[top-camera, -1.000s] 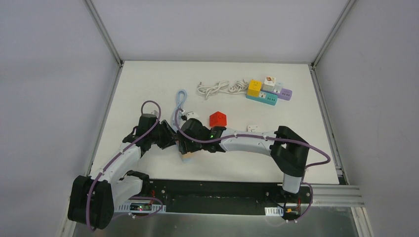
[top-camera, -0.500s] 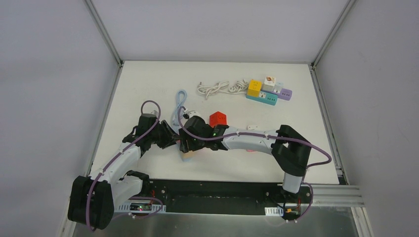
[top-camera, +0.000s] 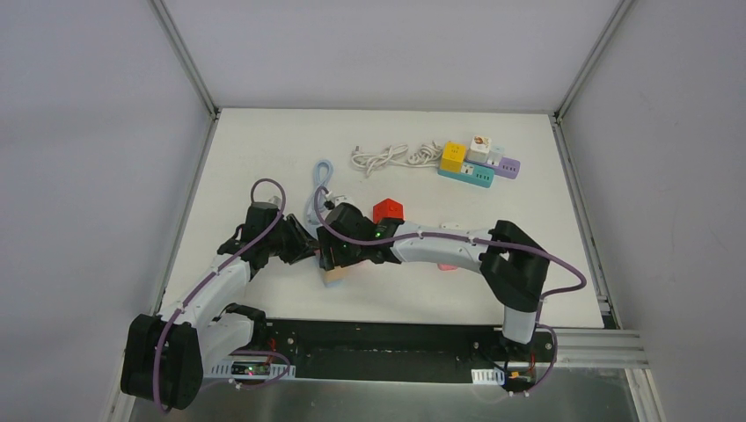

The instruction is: Pull the plug off the socket

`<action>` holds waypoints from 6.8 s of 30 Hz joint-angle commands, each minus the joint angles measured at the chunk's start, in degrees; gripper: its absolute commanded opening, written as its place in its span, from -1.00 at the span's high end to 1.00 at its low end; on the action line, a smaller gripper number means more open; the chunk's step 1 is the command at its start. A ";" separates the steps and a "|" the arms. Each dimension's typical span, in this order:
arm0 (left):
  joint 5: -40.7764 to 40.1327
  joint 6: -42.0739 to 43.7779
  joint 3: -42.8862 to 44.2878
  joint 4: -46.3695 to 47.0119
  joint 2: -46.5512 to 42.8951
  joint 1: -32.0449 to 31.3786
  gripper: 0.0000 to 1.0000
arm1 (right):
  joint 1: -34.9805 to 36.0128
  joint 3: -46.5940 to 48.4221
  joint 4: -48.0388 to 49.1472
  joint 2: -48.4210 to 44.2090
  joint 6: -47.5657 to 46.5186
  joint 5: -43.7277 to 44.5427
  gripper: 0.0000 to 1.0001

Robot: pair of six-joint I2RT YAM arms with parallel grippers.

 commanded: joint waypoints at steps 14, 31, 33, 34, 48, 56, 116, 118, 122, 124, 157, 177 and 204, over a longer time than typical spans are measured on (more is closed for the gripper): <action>-4.92 3.00 -2.24 -8.31 1.97 0.25 0.65 | 0.42 6.89 0.65 -4.16 0.46 1.67 1.00; -3.57 3.26 -0.76 -9.04 1.16 0.25 0.59 | -7.96 -7.59 2.45 -17.15 3.53 1.25 1.00; -3.19 3.27 0.09 -9.33 0.80 0.25 0.54 | -10.88 -11.16 2.59 -20.23 4.47 1.15 1.00; -3.21 3.31 0.50 -9.57 0.61 0.25 0.51 | -12.27 -12.81 2.60 -21.58 5.07 1.08 1.00; -4.02 4.24 4.11 -12.99 0.06 0.25 0.34 | -28.43 -29.58 6.65 -30.46 11.37 -5.94 1.00; -4.02 4.34 3.92 -13.13 0.34 0.25 0.32 | -33.89 -32.21 9.96 -28.35 9.98 -10.32 0.53; -3.04 2.34 1.69 -12.82 -0.91 0.25 0.31 | -13.56 -16.75 27.88 -3.87 19.77 -22.24 -0.63; -3.14 2.37 2.10 -13.43 -1.37 0.25 0.25 | -13.44 -17.24 30.91 -3.12 21.55 -23.91 -0.59; -2.30 1.88 2.53 -14.04 -3.24 0.25 0.05 | -13.44 -20.48 39.65 -2.31 27.18 -24.59 -0.45; -1.72 1.32 2.70 -14.26 -4.90 0.25 -0.13 | -13.38 -23.05 46.41 -1.64 30.29 -24.66 -0.42; -8.24 1.20 -4.28 -20.08 -12.26 -0.53 -0.11 | -9.50 -22.31 58.20 6.51 37.83 -24.29 0.47; -14.83 2.12 3.82 -31.01 -12.19 -1.11 -0.60 | -10.01 -23.18 61.84 6.95 41.18 -26.44 1.00; -9.59 1.43 -2.38 -21.54 -7.22 -1.40 0.41 | -10.24 -24.26 73.89 9.61 42.90 -30.38 1.00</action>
